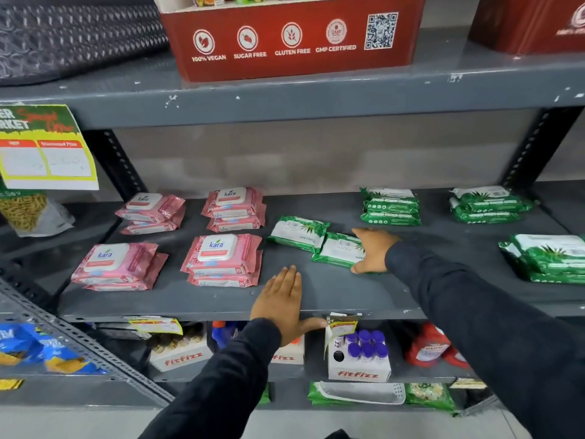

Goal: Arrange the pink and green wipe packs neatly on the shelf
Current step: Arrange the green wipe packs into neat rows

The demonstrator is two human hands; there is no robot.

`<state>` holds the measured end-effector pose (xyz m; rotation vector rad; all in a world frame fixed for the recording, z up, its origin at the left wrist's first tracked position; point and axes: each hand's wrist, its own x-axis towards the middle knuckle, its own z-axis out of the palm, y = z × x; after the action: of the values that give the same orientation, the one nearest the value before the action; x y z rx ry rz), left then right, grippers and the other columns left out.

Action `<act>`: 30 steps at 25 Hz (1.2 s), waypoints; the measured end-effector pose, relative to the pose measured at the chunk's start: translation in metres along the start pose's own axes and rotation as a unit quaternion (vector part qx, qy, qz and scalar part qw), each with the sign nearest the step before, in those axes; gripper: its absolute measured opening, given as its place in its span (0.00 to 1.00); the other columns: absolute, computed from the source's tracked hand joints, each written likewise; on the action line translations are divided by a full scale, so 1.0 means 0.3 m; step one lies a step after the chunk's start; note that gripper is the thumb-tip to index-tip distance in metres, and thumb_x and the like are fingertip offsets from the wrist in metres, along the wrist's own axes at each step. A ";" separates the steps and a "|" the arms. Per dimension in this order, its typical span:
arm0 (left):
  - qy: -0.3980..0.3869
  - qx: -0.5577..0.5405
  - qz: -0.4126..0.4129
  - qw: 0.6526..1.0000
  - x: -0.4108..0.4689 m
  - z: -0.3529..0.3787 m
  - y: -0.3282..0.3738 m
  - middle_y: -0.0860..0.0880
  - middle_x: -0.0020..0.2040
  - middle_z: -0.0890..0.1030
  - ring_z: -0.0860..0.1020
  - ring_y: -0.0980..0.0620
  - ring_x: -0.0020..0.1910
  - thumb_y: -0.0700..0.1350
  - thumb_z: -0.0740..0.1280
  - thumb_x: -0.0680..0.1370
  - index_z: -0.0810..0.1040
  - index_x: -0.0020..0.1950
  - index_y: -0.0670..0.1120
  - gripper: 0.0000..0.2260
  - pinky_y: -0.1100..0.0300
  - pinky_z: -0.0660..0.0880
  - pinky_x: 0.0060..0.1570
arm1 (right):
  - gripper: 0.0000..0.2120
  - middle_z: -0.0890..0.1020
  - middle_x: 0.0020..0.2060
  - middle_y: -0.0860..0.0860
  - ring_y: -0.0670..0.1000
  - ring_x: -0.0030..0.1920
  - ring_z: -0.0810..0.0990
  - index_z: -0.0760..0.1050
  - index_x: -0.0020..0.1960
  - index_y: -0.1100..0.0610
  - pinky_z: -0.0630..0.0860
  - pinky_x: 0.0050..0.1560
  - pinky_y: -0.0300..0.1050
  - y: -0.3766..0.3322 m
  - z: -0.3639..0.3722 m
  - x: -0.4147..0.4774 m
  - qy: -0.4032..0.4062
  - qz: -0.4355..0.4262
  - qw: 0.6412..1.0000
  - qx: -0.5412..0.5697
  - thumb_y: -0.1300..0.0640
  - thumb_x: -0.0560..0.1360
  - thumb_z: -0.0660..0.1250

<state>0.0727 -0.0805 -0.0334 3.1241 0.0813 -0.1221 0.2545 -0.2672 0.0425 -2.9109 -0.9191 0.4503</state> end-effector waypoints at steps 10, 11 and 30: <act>-0.004 -0.028 0.003 1.000 -0.009 -0.019 0.002 0.45 0.79 0.41 0.40 0.49 0.77 0.80 0.41 0.64 0.42 0.77 0.42 0.54 0.54 0.37 0.73 | 0.45 0.67 0.71 0.53 0.56 0.67 0.69 0.53 0.75 0.50 0.71 0.63 0.50 0.103 0.032 -0.042 0.047 -0.017 0.996 0.076 0.49 0.65 0.73; -0.006 -0.029 0.005 1.000 -0.010 -0.022 -0.001 0.45 0.79 0.41 0.40 0.49 0.77 0.78 0.43 0.65 0.42 0.77 0.43 0.52 0.55 0.36 0.72 | 0.45 0.67 0.72 0.52 0.56 0.67 0.69 0.53 0.75 0.50 0.70 0.64 0.49 0.136 0.033 -0.057 0.051 -0.018 0.995 0.082 0.50 0.65 0.73; 0.026 -0.012 -0.025 0.999 -0.015 -0.013 0.031 0.44 0.79 0.44 0.43 0.48 0.77 0.71 0.45 0.68 0.47 0.78 0.42 0.46 0.54 0.41 0.74 | 0.44 0.68 0.71 0.50 0.51 0.68 0.68 0.57 0.74 0.51 0.63 0.65 0.40 0.438 0.096 -0.184 0.059 -0.073 0.985 0.142 0.56 0.65 0.76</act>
<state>0.0691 -0.0899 -0.0291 3.1022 0.1598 -0.0388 0.2758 -0.4076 0.0110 -2.5635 -0.9551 0.3616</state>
